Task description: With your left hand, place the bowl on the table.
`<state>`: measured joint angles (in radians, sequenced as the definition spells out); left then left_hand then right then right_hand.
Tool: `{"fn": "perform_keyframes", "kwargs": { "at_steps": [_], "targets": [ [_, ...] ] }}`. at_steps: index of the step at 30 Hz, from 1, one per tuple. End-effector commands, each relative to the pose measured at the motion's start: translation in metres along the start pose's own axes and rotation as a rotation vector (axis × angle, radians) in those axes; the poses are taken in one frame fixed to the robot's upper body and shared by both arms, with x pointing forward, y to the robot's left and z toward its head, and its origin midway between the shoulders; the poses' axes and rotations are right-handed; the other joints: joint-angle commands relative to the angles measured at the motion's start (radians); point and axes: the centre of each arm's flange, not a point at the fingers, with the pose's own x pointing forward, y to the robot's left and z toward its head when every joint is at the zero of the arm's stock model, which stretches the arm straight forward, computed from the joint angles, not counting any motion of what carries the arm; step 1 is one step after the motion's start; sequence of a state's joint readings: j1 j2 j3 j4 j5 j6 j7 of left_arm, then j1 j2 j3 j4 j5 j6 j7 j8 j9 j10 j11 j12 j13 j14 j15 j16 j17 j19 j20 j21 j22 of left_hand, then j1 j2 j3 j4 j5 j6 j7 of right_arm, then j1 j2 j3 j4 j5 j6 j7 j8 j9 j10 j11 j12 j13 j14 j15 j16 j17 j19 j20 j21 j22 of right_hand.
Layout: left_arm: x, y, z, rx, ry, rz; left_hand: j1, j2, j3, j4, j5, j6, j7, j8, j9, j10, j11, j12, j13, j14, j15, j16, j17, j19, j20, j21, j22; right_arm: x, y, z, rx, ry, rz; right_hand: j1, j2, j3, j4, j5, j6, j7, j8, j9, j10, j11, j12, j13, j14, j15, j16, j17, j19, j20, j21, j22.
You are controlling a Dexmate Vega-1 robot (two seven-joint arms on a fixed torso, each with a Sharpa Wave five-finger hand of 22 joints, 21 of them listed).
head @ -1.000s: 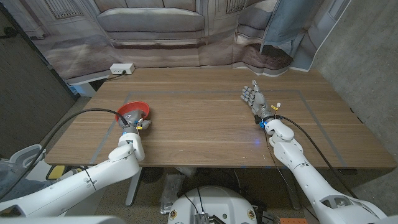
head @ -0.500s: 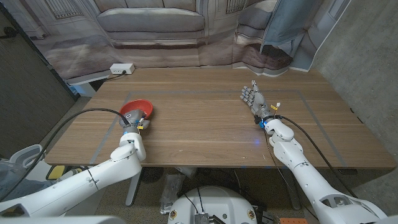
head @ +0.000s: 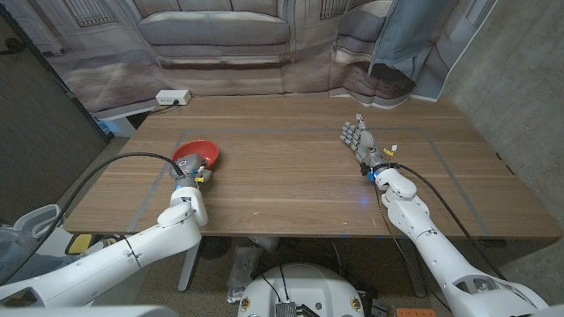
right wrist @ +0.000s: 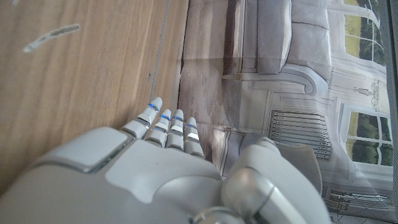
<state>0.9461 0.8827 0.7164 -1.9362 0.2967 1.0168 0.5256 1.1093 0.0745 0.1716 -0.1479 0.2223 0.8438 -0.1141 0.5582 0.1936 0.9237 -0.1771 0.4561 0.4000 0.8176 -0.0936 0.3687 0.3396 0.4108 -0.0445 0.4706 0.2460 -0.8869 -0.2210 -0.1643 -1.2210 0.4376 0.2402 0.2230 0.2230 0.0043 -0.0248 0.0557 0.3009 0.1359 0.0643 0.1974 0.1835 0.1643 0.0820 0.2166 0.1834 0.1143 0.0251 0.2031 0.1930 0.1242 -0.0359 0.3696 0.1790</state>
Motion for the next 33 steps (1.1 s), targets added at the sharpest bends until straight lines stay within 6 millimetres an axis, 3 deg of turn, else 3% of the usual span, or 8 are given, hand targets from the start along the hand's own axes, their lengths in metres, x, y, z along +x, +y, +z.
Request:
{"fn": "perform_keyframes", "kwargs": {
  "at_steps": [1,5,12,21,33],
  "targets": [
    [0.0002,-0.0027,0.0047,0.0,-0.01,-0.028,0.034,0.007,0.013,0.001,-0.004,0.148,0.039,0.024,-0.001,0.047,-0.024,0.011,0.031,0.044,-0.135,0.011,0.015,0.019,-0.098,0.02,0.006,-0.0005,-0.0008,0.002,-0.002,-0.001,0.001,-0.001,0.009,-0.006,0.0,-0.001,0.002,0.001,-0.004,0.003,0.009,0.004,0.001,0.003,0.01,0.004,0.0,0.002,0.01,-0.034,-0.001,0.006],
    [0.0003,-0.0029,0.0049,-0.002,-0.01,-0.031,0.051,0.01,0.017,0.002,-0.009,0.141,0.038,0.027,-0.002,0.053,-0.024,0.013,0.041,0.105,-0.134,0.032,0.041,0.038,-0.111,0.047,0.018,-0.0005,-0.0008,0.0023,0.0,-0.002,-0.001,-0.001,0.009,-0.006,-0.001,-0.001,0.002,0.002,-0.003,0.003,0.009,0.003,0.0,0.003,0.012,0.004,0.001,0.002,0.011,-0.034,-0.002,0.006],
    [0.0002,-0.0045,0.006,-0.014,-0.009,-0.049,0.087,0.011,0.023,-0.008,-0.011,0.124,0.04,0.027,0.0,0.041,-0.02,0.007,0.052,0.123,-0.14,0.049,0.07,0.047,-0.109,0.069,0.032,-0.0005,-0.0009,0.0018,0.003,-0.002,-0.001,-0.001,0.01,-0.007,-0.001,-0.002,0.002,0.003,-0.003,0.003,0.007,0.006,0.0,0.003,0.013,0.003,0.001,0.002,0.013,-0.033,-0.003,0.006],
    [-0.0004,-0.0051,0.0066,-0.028,-0.017,-0.061,0.154,0.006,0.035,-0.009,-0.019,0.16,0.041,0.069,0.017,0.101,-0.016,0.033,0.096,0.176,-0.143,0.082,0.147,0.065,-0.111,0.144,0.086,-0.0003,-0.0011,0.0013,0.001,-0.003,0.003,0.0,0.011,-0.007,-0.001,-0.002,0.002,0.004,-0.003,0.003,0.008,0.004,-0.001,0.003,0.015,0.003,0.001,0.002,0.014,-0.033,-0.005,0.006],
    [-0.0024,0.0004,0.0075,-0.026,-0.016,-0.038,0.163,0.006,0.037,0.005,-0.023,0.187,0.063,0.101,0.025,0.129,-0.002,0.04,0.112,0.192,-0.142,0.077,0.183,0.067,-0.101,0.18,0.101,0.0009,-0.0007,0.0003,0.011,-0.005,0.007,0.0,0.012,-0.009,-0.001,-0.003,0.002,0.003,-0.003,0.003,0.007,0.004,-0.001,0.003,0.016,0.003,0.001,0.003,0.017,-0.033,-0.008,0.006]
  ]
}}
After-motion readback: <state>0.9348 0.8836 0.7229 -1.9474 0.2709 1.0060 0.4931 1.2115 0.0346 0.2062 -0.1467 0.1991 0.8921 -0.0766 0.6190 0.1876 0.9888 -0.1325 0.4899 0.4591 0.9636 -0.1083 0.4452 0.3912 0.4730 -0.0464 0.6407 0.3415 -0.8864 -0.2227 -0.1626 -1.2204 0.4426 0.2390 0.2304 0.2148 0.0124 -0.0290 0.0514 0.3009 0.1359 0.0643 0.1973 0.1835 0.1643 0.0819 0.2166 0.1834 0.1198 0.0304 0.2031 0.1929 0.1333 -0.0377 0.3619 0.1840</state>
